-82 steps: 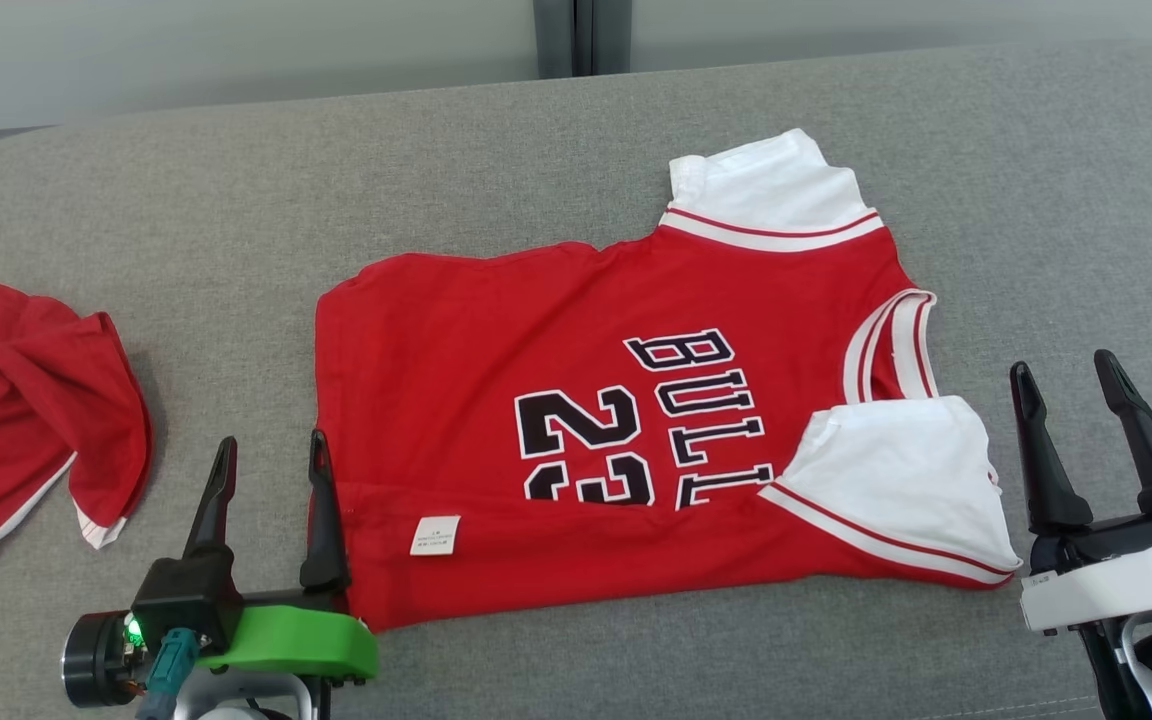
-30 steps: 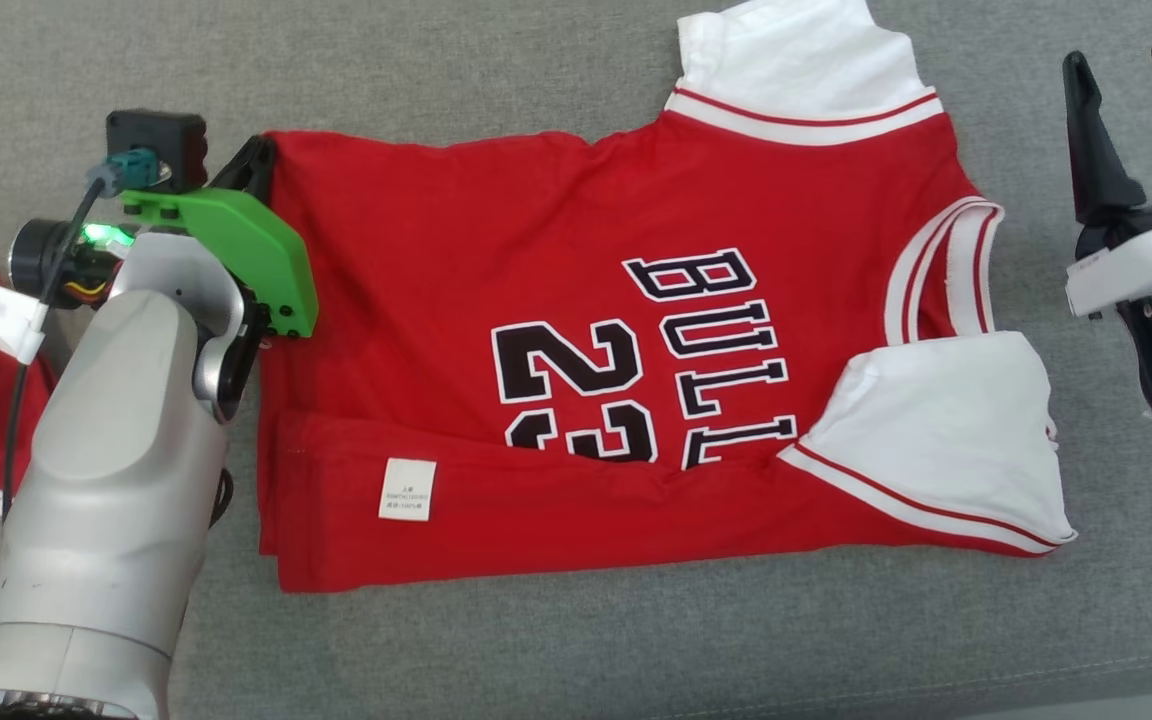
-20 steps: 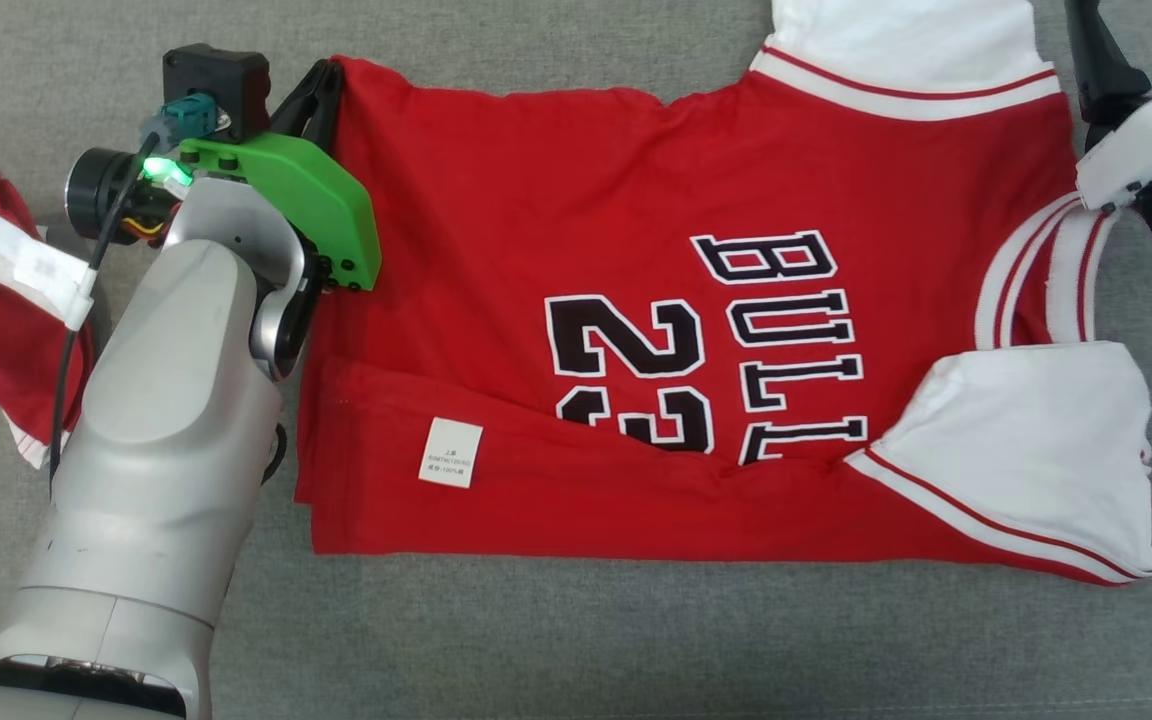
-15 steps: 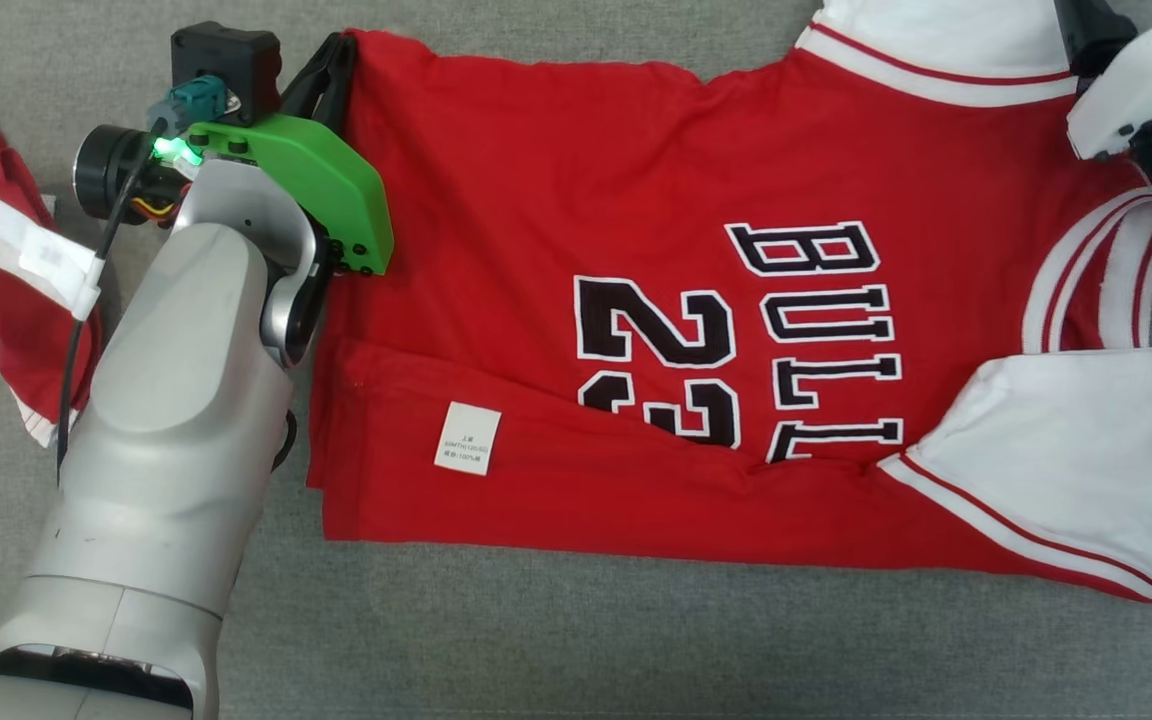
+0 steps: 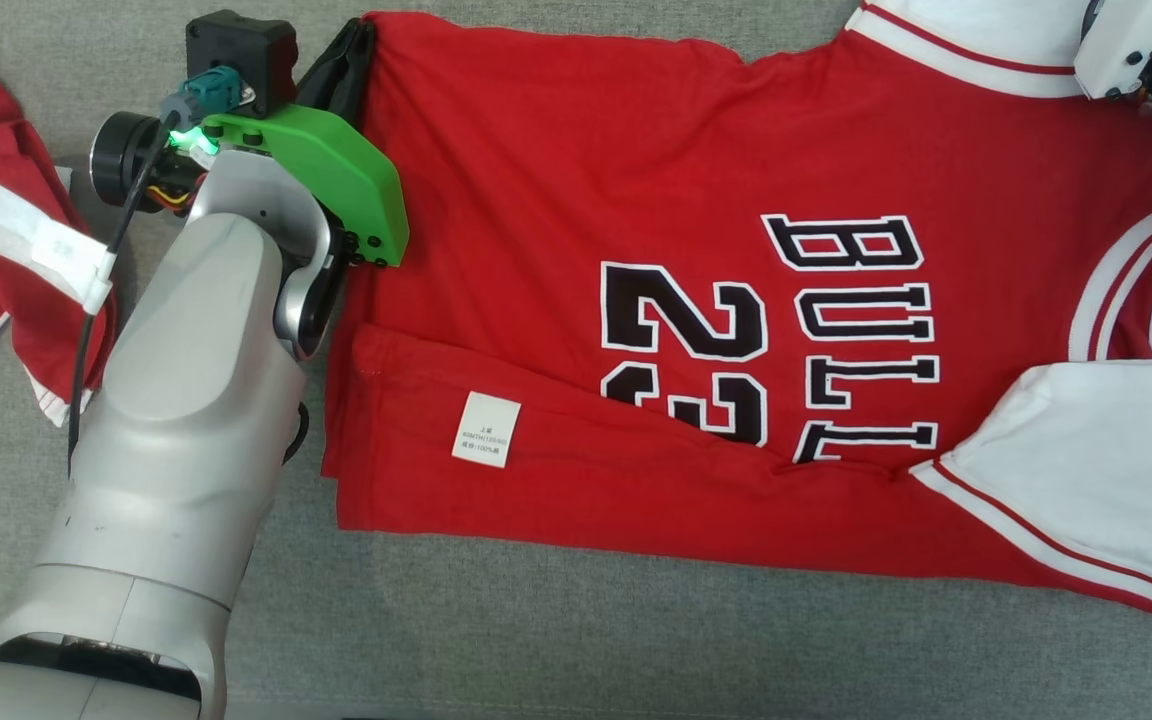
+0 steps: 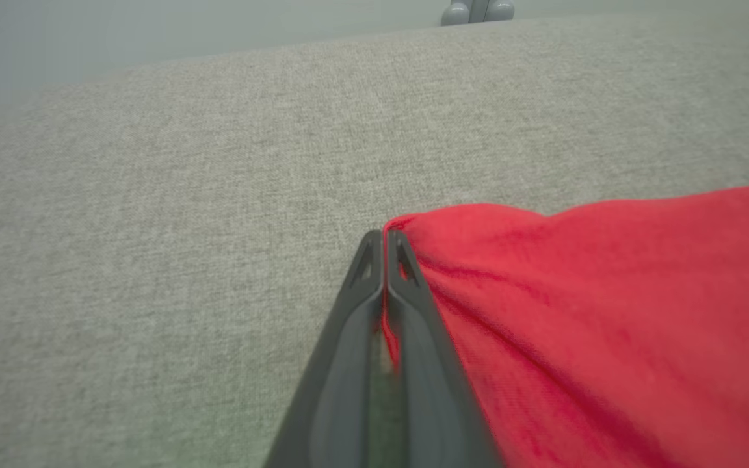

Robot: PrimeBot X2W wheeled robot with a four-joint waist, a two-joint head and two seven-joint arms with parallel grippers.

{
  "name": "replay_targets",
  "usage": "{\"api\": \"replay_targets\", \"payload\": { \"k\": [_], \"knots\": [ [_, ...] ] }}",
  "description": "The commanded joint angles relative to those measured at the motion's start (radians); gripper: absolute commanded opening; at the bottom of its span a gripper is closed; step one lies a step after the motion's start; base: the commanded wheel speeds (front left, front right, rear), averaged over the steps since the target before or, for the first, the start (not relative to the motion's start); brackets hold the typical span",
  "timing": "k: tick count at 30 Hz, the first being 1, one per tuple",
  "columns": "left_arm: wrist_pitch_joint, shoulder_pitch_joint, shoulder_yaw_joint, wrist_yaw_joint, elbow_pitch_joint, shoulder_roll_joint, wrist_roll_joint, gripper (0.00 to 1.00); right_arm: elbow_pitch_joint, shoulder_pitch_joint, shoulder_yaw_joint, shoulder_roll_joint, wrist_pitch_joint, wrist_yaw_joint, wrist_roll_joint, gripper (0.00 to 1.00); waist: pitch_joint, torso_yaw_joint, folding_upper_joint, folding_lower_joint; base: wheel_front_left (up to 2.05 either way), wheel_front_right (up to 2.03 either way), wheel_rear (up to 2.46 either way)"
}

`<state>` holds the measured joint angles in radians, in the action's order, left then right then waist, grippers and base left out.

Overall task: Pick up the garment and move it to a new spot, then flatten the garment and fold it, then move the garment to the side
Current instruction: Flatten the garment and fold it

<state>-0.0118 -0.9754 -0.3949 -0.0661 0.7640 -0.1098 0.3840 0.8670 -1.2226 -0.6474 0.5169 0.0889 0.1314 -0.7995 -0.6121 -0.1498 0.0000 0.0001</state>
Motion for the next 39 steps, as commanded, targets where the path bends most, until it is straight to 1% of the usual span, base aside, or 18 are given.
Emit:
{"api": "replay_targets", "payload": {
  "k": [1, 5, 11, 16, 18, 21, 23, 26, 27, 28, 34, 39],
  "knots": [
    [-0.01, -0.004, 0.004, 0.002, 0.009, -0.016, 0.007, 0.0, -0.018, -0.01, -0.017, 0.013, -0.03, -0.002, -0.009, 0.0, 0.008, 0.006, 0.0, -0.0001, 0.0, 0.0, 0.0],
    [-0.045, 0.007, 0.011, 0.013, -0.001, -0.023, 0.012, 0.0, -0.07, 0.018, -0.047, 0.043, -0.149, -0.002, -0.027, 0.0, 0.039, 0.016, 0.0, -0.0001, 0.0, 0.0, 0.0],
    [-0.069, 0.047, 0.02, 0.026, -0.037, -0.057, 0.012, 0.0, -0.161, 0.105, -0.062, 0.095, -0.308, -0.002, -0.061, 0.0, 0.112, 0.048, 0.0, -0.0001, 0.0, 0.0, 0.0],
    [-0.063, 0.108, 0.024, 0.034, -0.104, -0.091, 0.02, 0.0, -0.262, 0.216, -0.031, 0.129, -0.35, -0.002, -0.063, 0.0, 0.17, 0.077, 0.0, -0.0001, 0.0, 0.0, 0.0],
    [-0.057, 0.143, 0.024, 0.043, -0.141, -0.109, 0.02, 0.0, -0.325, 0.273, -0.015, 0.135, -0.355, -0.002, -0.054, 0.0, 0.194, 0.092, 0.0, -0.0001, 0.0, 0.0, 0.0],
    [-0.051, 0.22, 0.031, 0.054, -0.212, -0.132, 0.029, 0.0, -0.451, 0.394, 0.053, 0.141, -0.354, -0.002, -0.018, 0.0, 0.227, 0.113, 0.0, -0.0001, 0.0, 0.0, 0.0],
    [-0.052, 0.277, 0.049, 0.07, -0.261, -0.135, 0.052, 0.0, -0.529, 0.495, 0.094, 0.136, -0.353, -0.002, 0.015, 0.0, 0.243, 0.122, 0.0, -0.0001, 0.0, 0.0, 0.0],
    [-0.041, 0.363, 0.063, 0.093, -0.323, -0.145, 0.078, 0.0, -0.61, 0.636, 0.163, 0.123, -0.354, -0.002, 0.043, 0.0, 0.261, 0.131, 0.0, -0.0001, 0.0, 0.0, 0.0],
    [-0.039, 0.395, 0.068, 0.099, -0.344, -0.148, 0.085, 0.0, -0.632, 0.687, 0.19, 0.113, -0.353, -0.002, 0.049, 0.0, 0.266, 0.133, 0.0, -0.0001, 0.0, 0.0, 0.0],
    [-0.03, 0.45, 0.077, 0.11, -0.375, -0.154, 0.102, 0.0, -0.667, 0.784, 0.232, 0.089, -0.354, -0.002, 0.057, 0.0, 0.275, 0.136, 0.0, -0.0001, 0.0, 0.0, 0.0],
    [-0.01, 0.579, 0.093, 0.139, -0.439, -0.155, 0.142, 0.0, -0.726, 0.982, 0.324, 0.021, -0.354, -0.002, 0.082, 0.0, 0.29, 0.145, 0.0, -0.0001, 0.0, 0.0, 0.0],
    [0.008, 0.665, 0.104, 0.169, -0.476, -0.158, 0.163, 0.0, -0.733, 1.08, 0.361, -0.024, -0.354, -0.002, 0.105, 0.0, 0.294, 0.154, 0.0, -0.0001, 0.0, 0.0, 0.0]
  ]
}}
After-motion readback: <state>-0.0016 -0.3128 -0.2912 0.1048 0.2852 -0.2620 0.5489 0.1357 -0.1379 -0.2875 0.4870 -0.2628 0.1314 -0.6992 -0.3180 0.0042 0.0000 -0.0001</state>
